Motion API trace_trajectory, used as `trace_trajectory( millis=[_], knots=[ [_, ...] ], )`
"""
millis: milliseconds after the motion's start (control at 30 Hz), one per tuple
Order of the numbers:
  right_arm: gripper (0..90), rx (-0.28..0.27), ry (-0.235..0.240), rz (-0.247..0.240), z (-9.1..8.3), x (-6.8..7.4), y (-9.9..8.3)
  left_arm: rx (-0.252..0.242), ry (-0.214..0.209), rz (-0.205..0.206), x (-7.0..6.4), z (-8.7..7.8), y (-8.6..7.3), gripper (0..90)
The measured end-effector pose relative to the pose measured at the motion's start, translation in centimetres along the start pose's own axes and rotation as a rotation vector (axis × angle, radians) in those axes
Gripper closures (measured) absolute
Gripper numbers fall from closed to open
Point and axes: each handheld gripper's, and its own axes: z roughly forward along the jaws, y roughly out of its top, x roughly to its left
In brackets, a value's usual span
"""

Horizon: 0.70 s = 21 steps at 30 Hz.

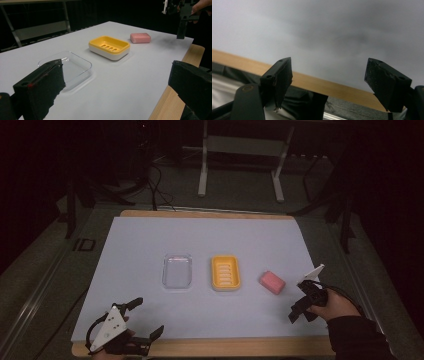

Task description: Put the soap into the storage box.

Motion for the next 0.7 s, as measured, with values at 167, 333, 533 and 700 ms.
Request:
trace_trajectory(
  millis=[167, 333, 533, 700],
  knots=[
    [22.3, 0.033, -0.007, -0.118, 0.3, 0.7, -0.1, 0.001, -0.002, 0.002, 0.0, 0.0, 0.0, 0.7],
    [23.7, 0.073, -0.039, -0.337, 0.9, 1.7, -0.4, 0.001, -0.005, -0.001, 0.0, 0.0, 0.0, 0.8],
    [19.1, 0.086, -0.109, -0.538, 1.4, 2.1, -0.7, 0.003, -0.008, -0.002, 0.0, 0.0, 0.0, 0.8],
    [17.6, 0.068, -0.188, -0.717, 1.5, 2.1, -0.9, 0.003, -0.011, -0.003, 0.0, 0.0, 0.0, 0.7]
  ],
)
